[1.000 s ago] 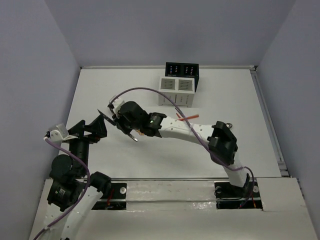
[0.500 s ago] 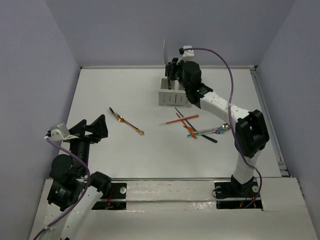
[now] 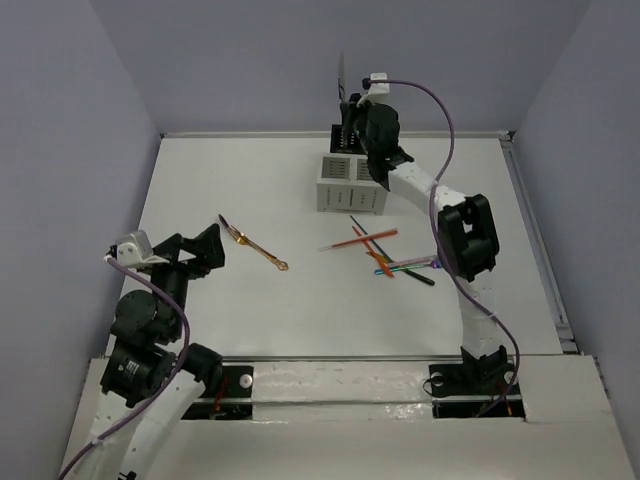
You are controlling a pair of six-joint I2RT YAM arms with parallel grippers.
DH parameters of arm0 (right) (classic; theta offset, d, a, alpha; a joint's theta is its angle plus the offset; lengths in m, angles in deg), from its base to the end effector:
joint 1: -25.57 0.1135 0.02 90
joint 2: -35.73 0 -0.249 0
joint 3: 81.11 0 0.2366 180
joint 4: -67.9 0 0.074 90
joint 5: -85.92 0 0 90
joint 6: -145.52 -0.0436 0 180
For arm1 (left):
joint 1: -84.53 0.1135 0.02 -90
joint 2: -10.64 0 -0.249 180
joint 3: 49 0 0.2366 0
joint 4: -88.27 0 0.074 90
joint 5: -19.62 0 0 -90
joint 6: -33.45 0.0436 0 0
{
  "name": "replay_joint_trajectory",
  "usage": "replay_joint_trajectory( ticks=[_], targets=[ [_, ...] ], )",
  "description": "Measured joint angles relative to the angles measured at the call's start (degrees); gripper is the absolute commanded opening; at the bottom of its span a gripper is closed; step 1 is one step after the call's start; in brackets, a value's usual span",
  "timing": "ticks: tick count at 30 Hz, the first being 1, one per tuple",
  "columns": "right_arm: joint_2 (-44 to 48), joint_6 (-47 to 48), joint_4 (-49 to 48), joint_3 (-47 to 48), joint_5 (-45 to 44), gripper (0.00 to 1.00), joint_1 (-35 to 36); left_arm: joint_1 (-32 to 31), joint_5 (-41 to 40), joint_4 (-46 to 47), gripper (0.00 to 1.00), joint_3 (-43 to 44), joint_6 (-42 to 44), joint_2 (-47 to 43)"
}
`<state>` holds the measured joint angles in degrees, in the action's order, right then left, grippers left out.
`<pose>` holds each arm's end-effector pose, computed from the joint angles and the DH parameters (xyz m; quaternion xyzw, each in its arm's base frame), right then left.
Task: Sort the eating utensils into containers
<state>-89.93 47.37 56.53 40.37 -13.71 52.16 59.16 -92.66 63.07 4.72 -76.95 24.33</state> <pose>0.4658 0.2250 0.3132 -0.0435 0.6606 0.1701 0.7299 0.0701 -0.0150 0.3539 -0.1270 0.6045 -0.1938 0.7621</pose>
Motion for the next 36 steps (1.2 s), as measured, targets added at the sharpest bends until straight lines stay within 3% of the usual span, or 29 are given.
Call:
replay_joint_trajectory(
  ticks=[10,18,22,23,26,36],
  targets=[
    [-10.5,3.6,-0.8,10.1,0.0,0.0,-3.1,2.4,2.0,0.5,0.99,0.0,0.2,3.8],
    [-11.1,4.3,-4.8,9.1,0.2,0.0,-3.3,2.6,3.2,0.8,0.99,0.0,0.4,4.7],
    [-11.1,4.3,-5.9,6.0,0.7,0.18,-3.3,2.6,3.6,0.9,0.99,0.0,0.4,4.7],
    [-11.1,4.3,-6.1,5.1,1.0,0.27,-3.3,2.6,3.7,0.9,0.99,0.0,0.4,4.7],
    [-11.1,4.3,-6.3,3.1,1.6,0.45,-3.3,2.6,3.9,0.9,0.99,0.0,0.4,4.7],
    [-4.2,3.8,-2.5,-2.9,3.1,0.6,-3.3,3.1,4.5,1.3,0.99,0.0,0.4,3.6]
  ],
)
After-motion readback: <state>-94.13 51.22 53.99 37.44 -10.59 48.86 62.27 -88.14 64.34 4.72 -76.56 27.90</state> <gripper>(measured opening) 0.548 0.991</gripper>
